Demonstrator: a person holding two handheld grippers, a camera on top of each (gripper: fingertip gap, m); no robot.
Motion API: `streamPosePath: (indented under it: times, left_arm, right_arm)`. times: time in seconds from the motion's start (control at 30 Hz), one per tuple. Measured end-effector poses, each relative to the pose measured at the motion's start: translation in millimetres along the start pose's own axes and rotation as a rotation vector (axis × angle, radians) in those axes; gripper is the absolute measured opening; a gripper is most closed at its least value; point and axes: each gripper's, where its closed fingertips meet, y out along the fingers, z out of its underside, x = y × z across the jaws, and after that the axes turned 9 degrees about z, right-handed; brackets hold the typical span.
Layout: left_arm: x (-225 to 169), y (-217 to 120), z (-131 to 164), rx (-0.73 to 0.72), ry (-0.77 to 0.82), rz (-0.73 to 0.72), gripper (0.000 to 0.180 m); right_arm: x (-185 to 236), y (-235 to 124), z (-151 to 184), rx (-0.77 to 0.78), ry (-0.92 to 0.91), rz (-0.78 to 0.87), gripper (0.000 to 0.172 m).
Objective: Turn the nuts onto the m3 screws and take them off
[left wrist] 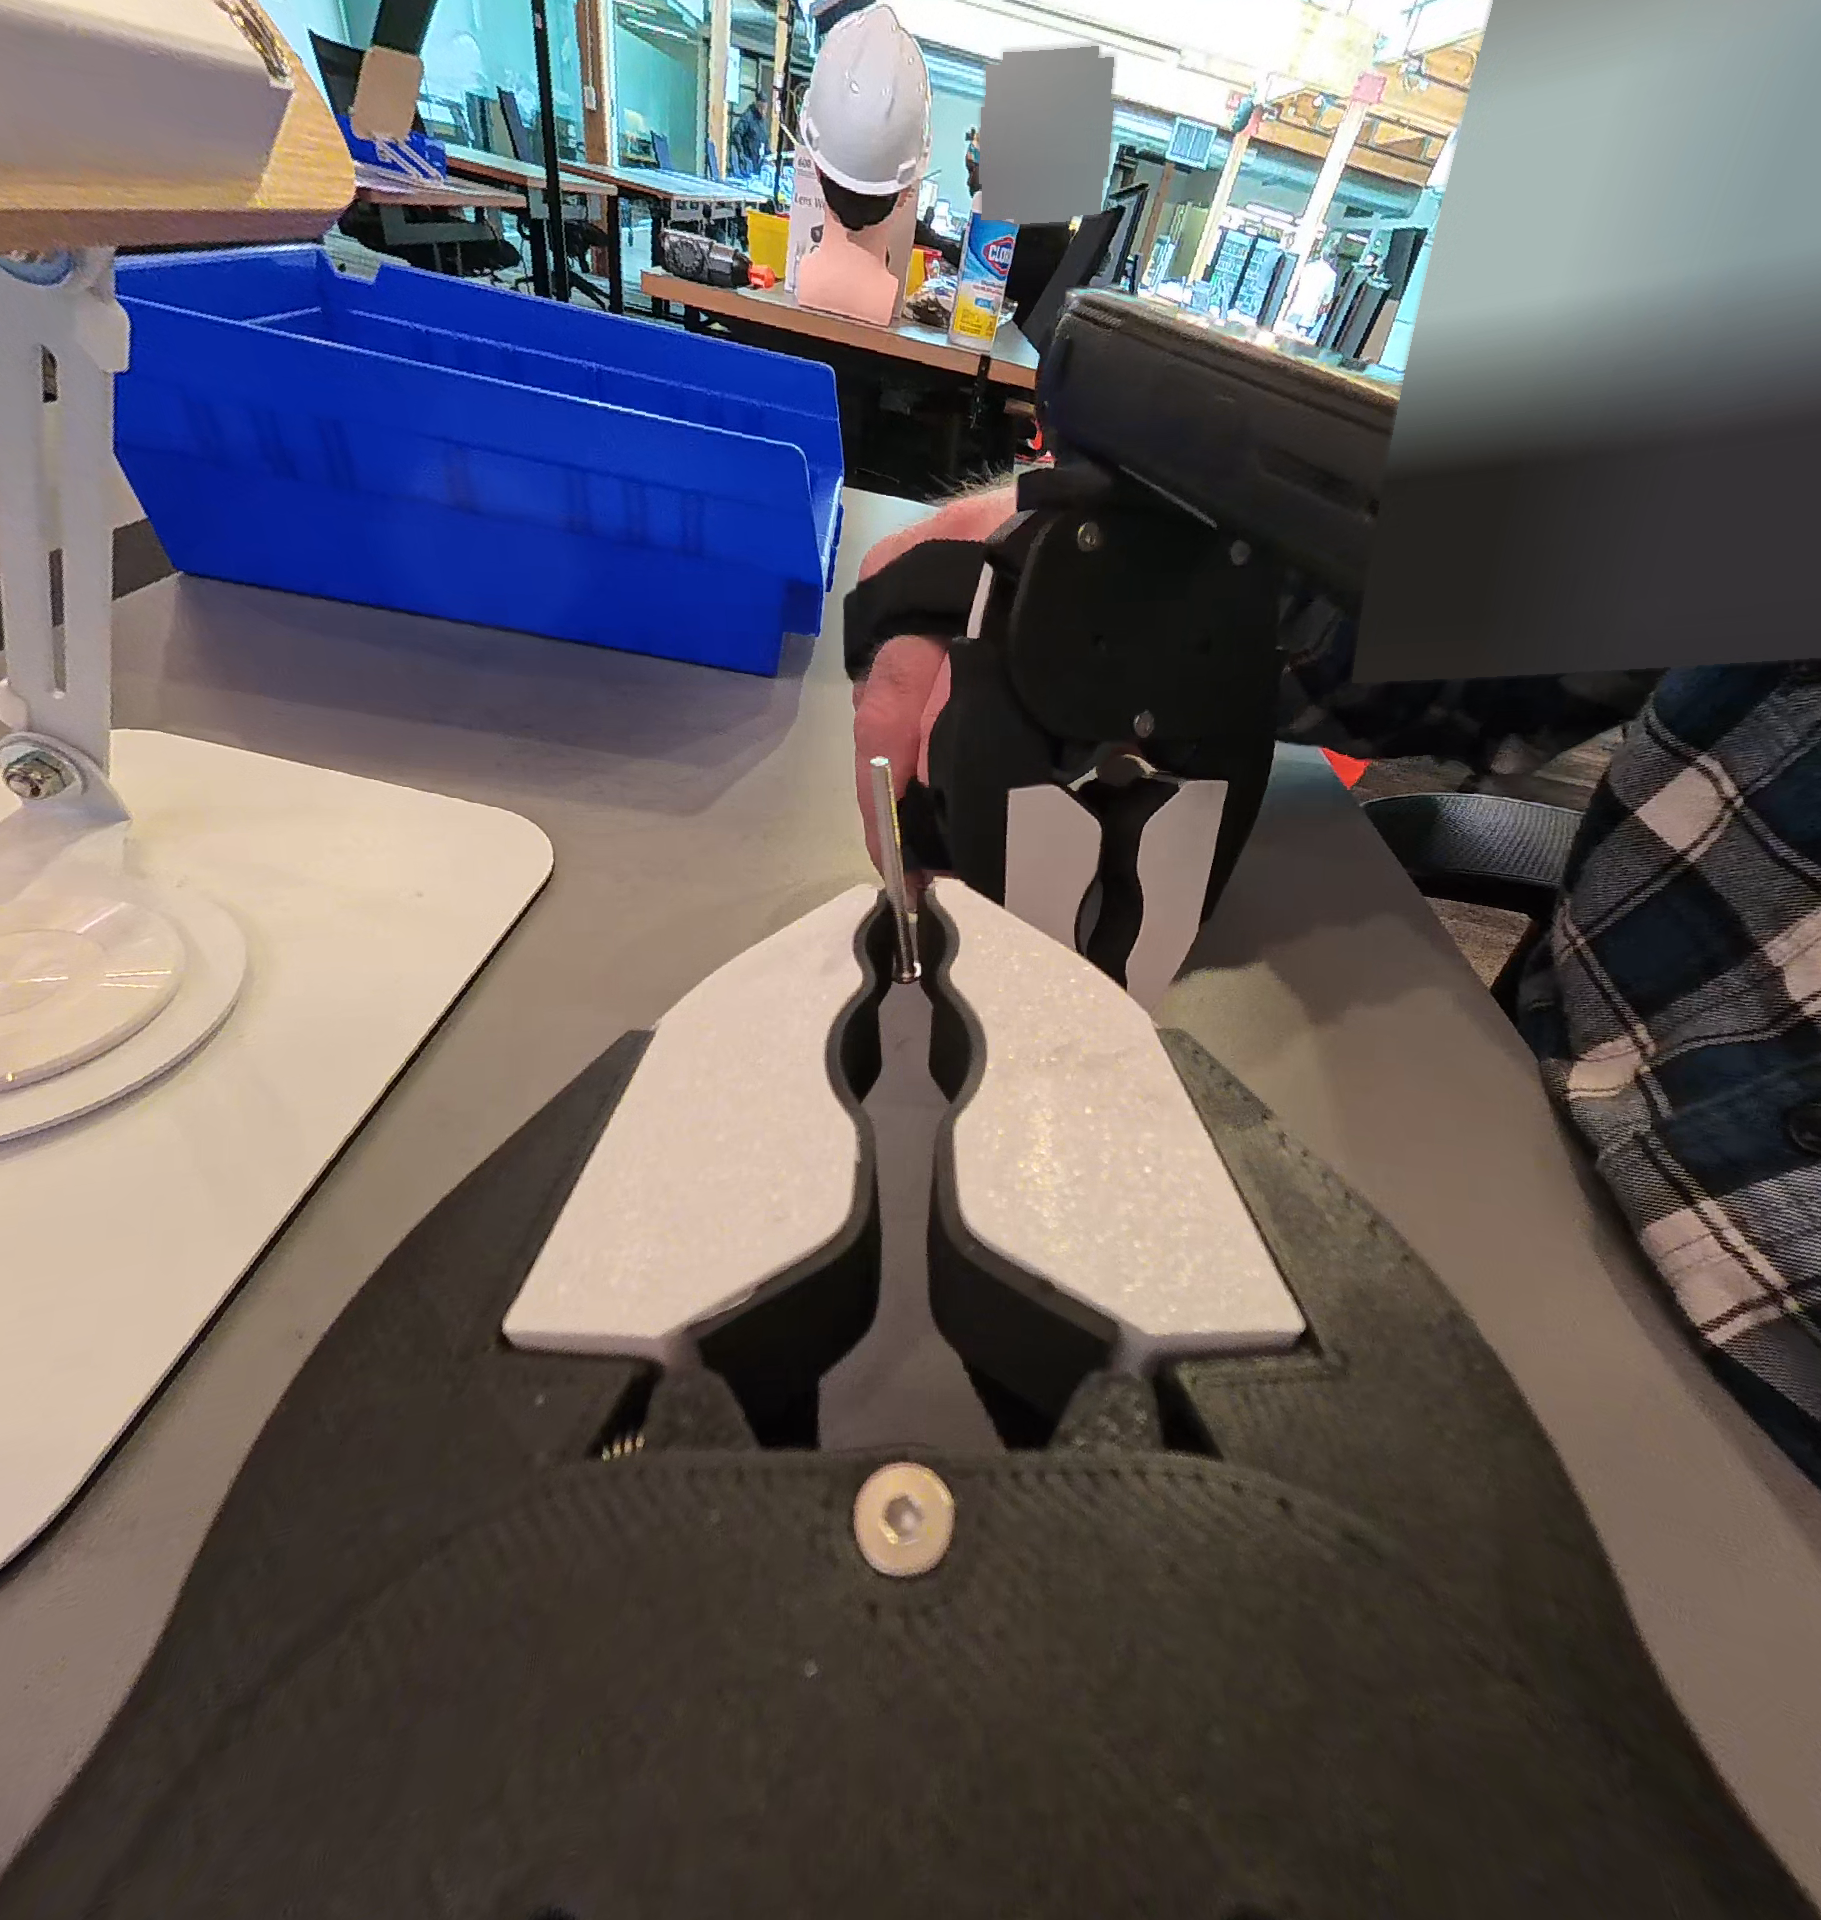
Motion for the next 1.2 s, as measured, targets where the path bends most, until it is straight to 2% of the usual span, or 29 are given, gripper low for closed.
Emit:
streamPosePath:
  times: [0.03,0.33,0.57,1.0,1.2]
  left_arm:
    - [0.0,0.1,0.3,0.002,0.001,0.0,0.004]
    - [0.4,-0.2,0.6,0.004,0.001,0.001,0.003]
    - [1.6,-0.4,0.4,0.004,0.003,-0.004,0.004]
    - [-5.8,12.9,0.3,0.022,0.02,0.019,0.004]
    - [-14.7,16.9,-3.0,0.03,0.057,0.036,0.004]
  right_arm:
    - [0.4,0.0,0.1,0.004,-0.01,-0.003,0.007]
    - [1.8,0.1,0.2,0.013,-0.076,-0.034,0.006]
    - [-2.7,-6.4,-2.2,-0.038,-0.043,-0.015,0.005]
    - [-45.2,-100.1,-38.8,-0.2,-0.057,0.097,0.005]
    - [-59.2,-110.7,-54.5,-0.206,-0.092,0.092,0.005]
